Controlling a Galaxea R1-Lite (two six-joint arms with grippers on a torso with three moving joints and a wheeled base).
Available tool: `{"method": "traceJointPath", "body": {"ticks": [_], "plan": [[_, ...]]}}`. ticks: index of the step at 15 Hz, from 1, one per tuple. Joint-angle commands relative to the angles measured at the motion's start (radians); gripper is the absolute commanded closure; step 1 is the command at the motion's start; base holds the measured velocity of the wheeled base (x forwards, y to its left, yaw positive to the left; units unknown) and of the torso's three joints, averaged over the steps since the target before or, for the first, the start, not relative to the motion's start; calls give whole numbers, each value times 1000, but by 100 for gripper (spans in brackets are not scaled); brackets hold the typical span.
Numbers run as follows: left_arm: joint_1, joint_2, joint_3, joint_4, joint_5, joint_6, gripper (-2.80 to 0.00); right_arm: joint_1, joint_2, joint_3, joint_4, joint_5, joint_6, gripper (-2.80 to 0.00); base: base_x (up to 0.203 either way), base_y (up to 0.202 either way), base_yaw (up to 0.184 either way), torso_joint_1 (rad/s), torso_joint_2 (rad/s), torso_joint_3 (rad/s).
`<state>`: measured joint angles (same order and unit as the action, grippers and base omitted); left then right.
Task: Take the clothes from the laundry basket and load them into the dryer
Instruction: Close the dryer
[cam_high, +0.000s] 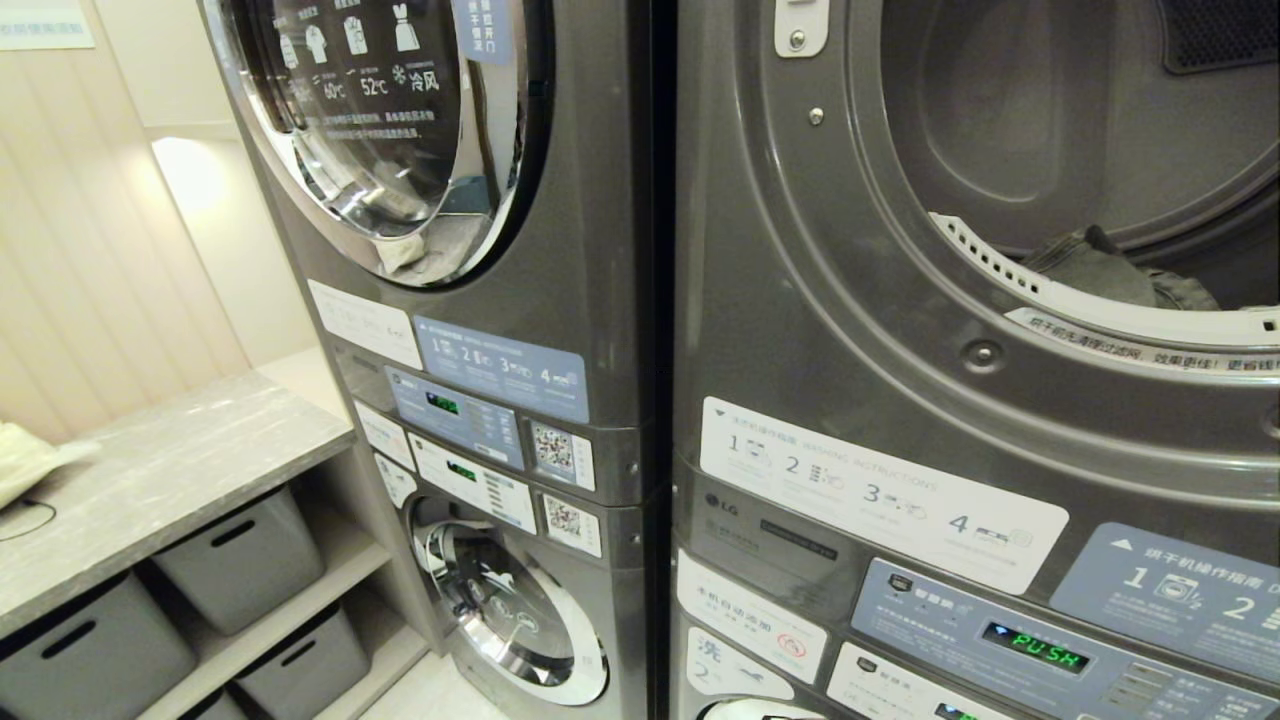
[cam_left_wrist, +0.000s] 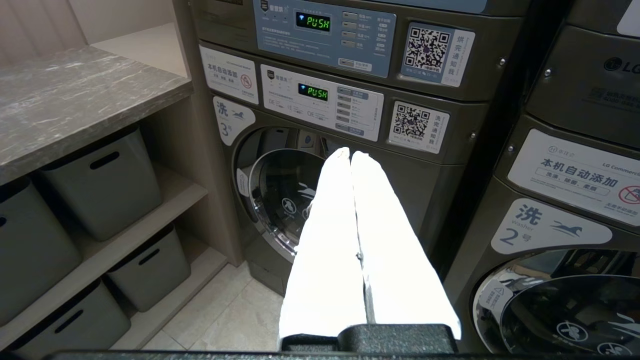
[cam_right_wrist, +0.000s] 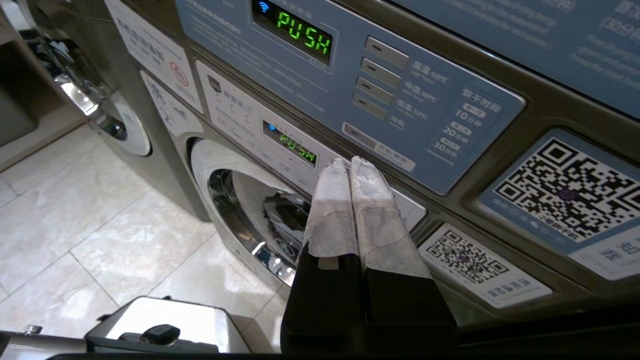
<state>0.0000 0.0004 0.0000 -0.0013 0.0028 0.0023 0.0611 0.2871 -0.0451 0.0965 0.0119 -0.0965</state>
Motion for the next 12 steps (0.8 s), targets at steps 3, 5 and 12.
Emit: {"method": "traceJointPath", "body": {"ticks": [3, 5, 12], "plan": [[0, 0, 0, 0, 0, 1, 0, -104, -38, 7, 4, 8, -15, 0, 0, 0, 0, 0, 0, 0], [0, 0, 0, 0, 0, 1, 0, -110, -39, 7, 3, 8, -14, 0, 0, 0, 0, 0, 0, 0], [0, 0, 0, 0, -1, 4, 0, -81, -294, 20, -36, -3, 54, 0, 0, 0, 0, 0, 0, 0]]}}
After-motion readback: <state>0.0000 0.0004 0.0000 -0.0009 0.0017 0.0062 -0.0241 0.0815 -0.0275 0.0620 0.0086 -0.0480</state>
